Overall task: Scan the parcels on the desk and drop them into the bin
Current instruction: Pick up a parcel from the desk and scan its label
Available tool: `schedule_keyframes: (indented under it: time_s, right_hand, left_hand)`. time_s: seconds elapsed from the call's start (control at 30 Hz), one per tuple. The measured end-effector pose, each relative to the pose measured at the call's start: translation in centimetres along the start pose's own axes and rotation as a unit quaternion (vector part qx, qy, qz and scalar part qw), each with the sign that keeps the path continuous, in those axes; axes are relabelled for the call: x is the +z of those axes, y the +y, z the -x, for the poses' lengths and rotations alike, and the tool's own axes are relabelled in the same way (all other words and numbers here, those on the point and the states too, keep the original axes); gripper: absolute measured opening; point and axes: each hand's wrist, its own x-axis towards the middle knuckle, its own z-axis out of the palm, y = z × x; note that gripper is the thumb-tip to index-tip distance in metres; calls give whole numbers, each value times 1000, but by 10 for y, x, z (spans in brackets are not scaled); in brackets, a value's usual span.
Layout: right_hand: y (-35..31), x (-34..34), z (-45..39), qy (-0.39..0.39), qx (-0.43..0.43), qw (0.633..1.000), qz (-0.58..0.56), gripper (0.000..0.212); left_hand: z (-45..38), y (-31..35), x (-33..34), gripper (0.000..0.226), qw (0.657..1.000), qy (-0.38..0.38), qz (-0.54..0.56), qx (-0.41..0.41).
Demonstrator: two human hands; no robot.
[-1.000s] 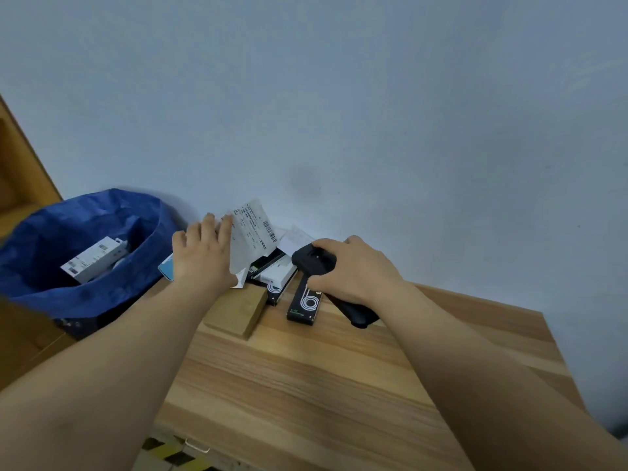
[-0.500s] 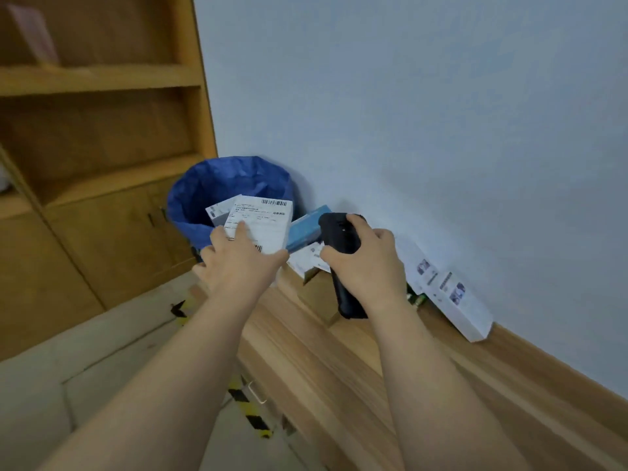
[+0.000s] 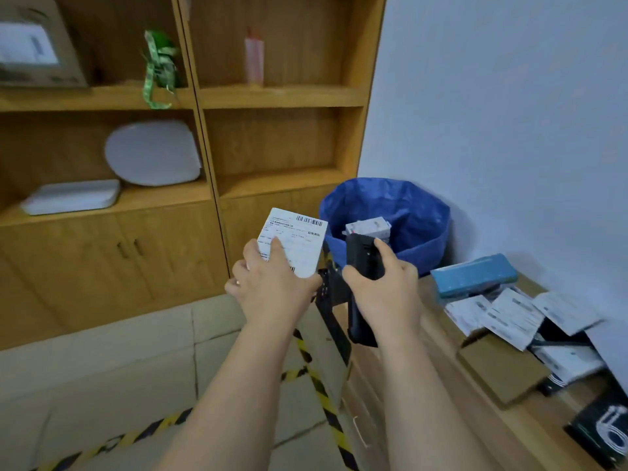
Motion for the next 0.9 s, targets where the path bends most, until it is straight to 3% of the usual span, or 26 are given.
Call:
schedule_keyframes:
  time_s: [0.23,0.43,0.9]
  right_hand:
    - [-53,114,-41,-35,8,999,-38,72]
    - [-64,183,-101,-73,13,997,-26,71]
    - [-70,254,-341,-66,13,996,-53,72]
  left_hand:
    - [-100,-76,-12,96,998,16,-35,-42]
    - [-179,-98,10,97,998,12,-38,-57]
    - [-385,-8,95,97,999,5,-5,-48]
